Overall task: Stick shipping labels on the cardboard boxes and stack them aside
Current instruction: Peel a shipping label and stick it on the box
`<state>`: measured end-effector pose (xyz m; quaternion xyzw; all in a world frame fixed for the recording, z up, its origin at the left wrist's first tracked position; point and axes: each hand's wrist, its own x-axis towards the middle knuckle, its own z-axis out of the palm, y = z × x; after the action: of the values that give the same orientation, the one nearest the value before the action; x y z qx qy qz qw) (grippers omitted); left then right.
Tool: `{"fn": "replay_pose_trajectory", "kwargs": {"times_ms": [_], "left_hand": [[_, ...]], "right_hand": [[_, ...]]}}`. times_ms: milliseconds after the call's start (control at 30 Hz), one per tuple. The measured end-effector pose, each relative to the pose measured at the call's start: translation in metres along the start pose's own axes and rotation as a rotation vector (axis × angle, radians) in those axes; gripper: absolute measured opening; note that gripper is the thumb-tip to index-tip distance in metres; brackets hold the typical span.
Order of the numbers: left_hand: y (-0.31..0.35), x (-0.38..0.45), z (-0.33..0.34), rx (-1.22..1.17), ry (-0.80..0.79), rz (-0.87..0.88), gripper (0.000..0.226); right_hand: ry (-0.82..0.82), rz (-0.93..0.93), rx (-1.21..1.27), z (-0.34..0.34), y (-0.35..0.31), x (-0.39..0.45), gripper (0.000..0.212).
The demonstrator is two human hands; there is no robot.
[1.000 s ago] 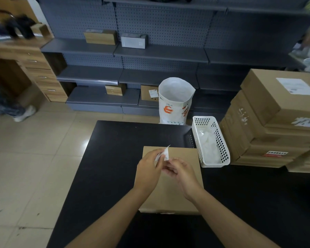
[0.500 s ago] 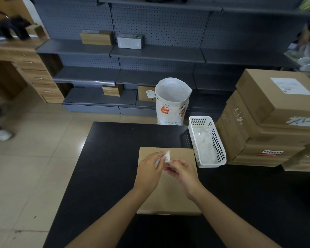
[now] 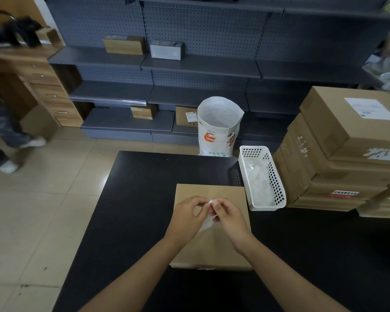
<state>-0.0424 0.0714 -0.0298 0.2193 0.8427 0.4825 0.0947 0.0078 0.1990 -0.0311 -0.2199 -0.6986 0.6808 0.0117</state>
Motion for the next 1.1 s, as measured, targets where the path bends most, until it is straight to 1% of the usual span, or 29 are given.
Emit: {"fn": "replay_pose_trajectory", "kwargs": {"times_ms": [267, 433, 600, 800, 933, 1100], "left_hand": [[-0.006, -0.002, -0.001, 0.089, 0.044, 0.052, 0.014], [-0.007, -0.002, 0.0, 0.139, 0.053, 0.078, 0.014], [-0.005, -0.003, 0.001, 0.138, 0.044, 0.104, 0.014], [-0.007, -0.003, 0.002, 0.117, 0.031, 0.098, 0.014], [-0.007, -0.003, 0.004, 0.107, 0.027, 0.098, 0.014], [-0.007, -0.002, 0.007, 0.106, 0.029, 0.101, 0.013]], "right_hand": [[-0.031, -0.004, -0.066, 0.003, 0.003, 0.0, 0.019], [-0.022, 0.015, -0.048, 0.005, 0.005, 0.0, 0.016], [-0.018, 0.046, -0.012, 0.003, 0.008, 0.003, 0.015], [-0.029, 0.057, 0.025, 0.0, 0.01, 0.003, 0.019], [-0.023, 0.062, 0.034, -0.001, 0.012, 0.004, 0.013], [-0.012, 0.057, 0.055, -0.002, 0.011, 0.003, 0.014]]}}
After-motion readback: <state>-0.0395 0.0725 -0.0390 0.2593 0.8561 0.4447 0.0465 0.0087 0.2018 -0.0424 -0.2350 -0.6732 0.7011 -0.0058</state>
